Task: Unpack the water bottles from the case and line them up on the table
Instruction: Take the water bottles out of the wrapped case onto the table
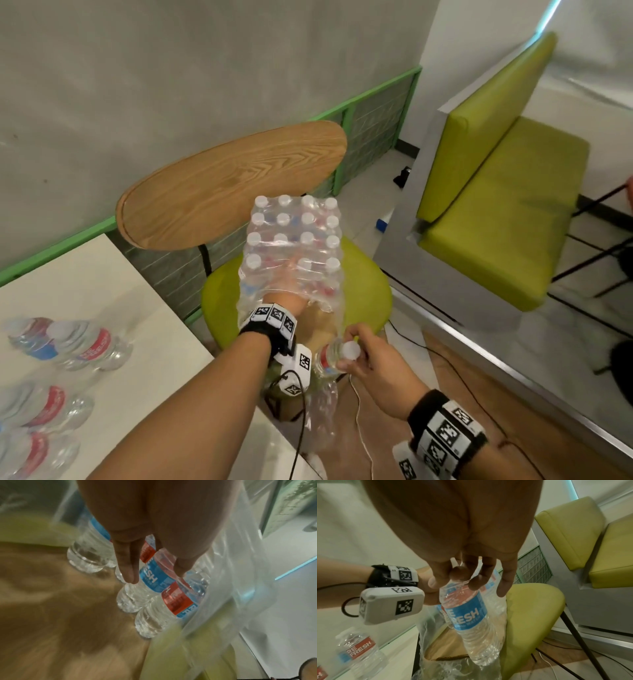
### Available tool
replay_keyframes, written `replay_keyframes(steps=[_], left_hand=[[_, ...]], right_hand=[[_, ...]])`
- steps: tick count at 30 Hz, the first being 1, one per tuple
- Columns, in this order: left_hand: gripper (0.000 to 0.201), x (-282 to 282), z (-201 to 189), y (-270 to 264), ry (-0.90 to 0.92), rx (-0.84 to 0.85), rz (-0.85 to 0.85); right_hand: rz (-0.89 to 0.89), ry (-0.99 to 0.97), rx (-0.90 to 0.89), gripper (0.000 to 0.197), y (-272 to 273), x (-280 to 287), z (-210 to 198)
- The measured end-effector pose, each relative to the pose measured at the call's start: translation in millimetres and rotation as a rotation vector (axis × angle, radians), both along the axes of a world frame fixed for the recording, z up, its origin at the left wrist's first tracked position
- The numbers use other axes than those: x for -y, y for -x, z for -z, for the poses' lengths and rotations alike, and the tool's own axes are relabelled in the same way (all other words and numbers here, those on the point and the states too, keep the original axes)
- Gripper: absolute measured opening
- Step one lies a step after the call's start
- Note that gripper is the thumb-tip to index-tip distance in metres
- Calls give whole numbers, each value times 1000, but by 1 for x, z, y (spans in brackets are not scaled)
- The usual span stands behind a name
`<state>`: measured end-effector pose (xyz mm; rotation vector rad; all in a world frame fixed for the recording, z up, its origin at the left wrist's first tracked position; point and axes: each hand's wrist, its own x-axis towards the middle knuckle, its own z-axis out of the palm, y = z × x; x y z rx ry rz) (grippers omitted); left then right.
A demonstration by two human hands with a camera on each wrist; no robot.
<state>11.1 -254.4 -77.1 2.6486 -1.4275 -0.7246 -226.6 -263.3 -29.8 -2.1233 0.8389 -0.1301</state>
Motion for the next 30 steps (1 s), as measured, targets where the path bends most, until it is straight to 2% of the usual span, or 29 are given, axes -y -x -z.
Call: replay_keyframes(steps=[2, 6, 8, 12, 15, 17, 19, 25, 30], left_hand=[[42, -6, 4, 10, 52, -6, -13], [43, -41, -10, 43, 91, -134, -24], [38, -65, -26, 49, 212, -254, -78], [45, -135, -44, 39, 406, -537, -180], [32, -201, -55, 28, 527, -636, -402], [28, -246, -62, 20, 572, -632, -575], [28, -284, -71, 11, 611, -579, -677], [25, -367, -72, -25, 592, -364, -808], [21, -422, -72, -28, 548, -451, -914]], right_hand=[[13, 16, 4, 28, 0, -1, -2], [2, 93, -13, 30, -2, -2, -6], [-12, 85, -19, 30, -4, -3, -9], [-107, 80, -78, 30, -14, -9, -19], [-237, 49, -124, 30, -26, -21, -31], [-321, 21, -155, 31, -40, -35, -37], [-399, 24, -153, 32, -58, -54, -39], [-498, -11, -93, 29, -123, -120, -37], [-566, -8, -97, 29, -171, -155, -27]])
